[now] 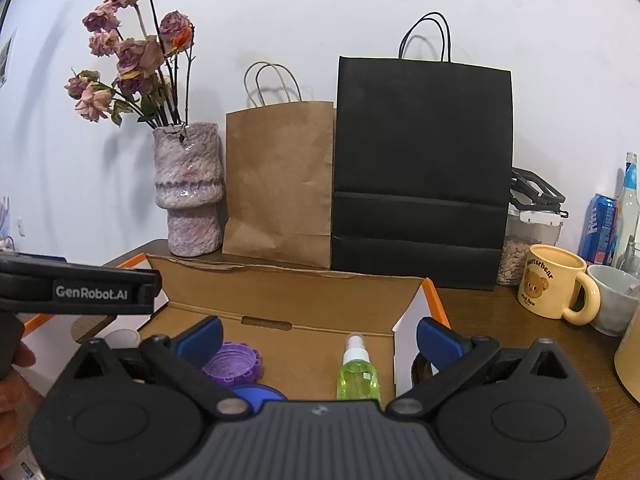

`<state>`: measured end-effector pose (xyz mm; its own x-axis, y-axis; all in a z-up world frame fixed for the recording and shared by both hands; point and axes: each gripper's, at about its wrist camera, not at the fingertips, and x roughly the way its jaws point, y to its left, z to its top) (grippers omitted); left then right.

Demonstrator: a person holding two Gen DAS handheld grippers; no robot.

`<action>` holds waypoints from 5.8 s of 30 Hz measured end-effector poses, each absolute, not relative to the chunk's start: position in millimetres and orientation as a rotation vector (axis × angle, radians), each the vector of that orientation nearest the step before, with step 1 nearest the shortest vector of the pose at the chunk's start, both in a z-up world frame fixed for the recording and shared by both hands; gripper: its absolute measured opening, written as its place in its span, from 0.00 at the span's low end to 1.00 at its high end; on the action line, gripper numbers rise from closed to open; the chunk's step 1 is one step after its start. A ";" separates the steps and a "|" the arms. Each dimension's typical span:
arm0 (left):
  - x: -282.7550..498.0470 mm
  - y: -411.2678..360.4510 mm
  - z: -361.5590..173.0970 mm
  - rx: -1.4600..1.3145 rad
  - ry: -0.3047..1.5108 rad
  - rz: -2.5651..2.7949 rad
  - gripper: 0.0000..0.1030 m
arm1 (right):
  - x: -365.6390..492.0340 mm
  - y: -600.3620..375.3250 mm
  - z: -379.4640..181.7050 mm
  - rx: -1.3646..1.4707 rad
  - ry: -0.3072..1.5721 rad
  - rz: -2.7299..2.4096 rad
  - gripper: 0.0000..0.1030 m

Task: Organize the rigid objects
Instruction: 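Lift both open grippers up out of the red box, then move both open grippers back toward the items on the table, then close the right gripper on the white round cap, then close the left gripper on the white cotton-bud box while the right gripper holds the cap, then carry the cotton-bud box and white cap over the red box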

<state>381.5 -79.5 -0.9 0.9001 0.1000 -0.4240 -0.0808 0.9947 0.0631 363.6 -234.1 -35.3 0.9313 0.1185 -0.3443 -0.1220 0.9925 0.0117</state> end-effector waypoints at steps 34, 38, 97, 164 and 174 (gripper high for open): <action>333.5 -76.4 2.4 0.028 0.412 0.096 1.00 | 304.8 -236.2 -25.9 -0.042 0.288 0.116 1.00; 323.9 -75.0 2.2 0.020 0.411 0.092 1.00 | 294.3 -236.3 -26.4 -0.044 0.283 0.111 1.00; 212.9 -61.8 -43.8 0.004 0.527 0.011 1.00 | 218.6 -258.3 -77.0 -0.169 0.572 0.211 0.90; 248.8 -79.7 -52.0 0.005 0.610 -0.018 0.64 | 207.6 -264.4 -67.9 -0.078 0.439 0.172 0.37; 236.1 -77.0 -42.6 0.003 0.558 -0.010 0.64 | 202.2 -259.5 -66.7 -0.083 0.420 0.168 0.37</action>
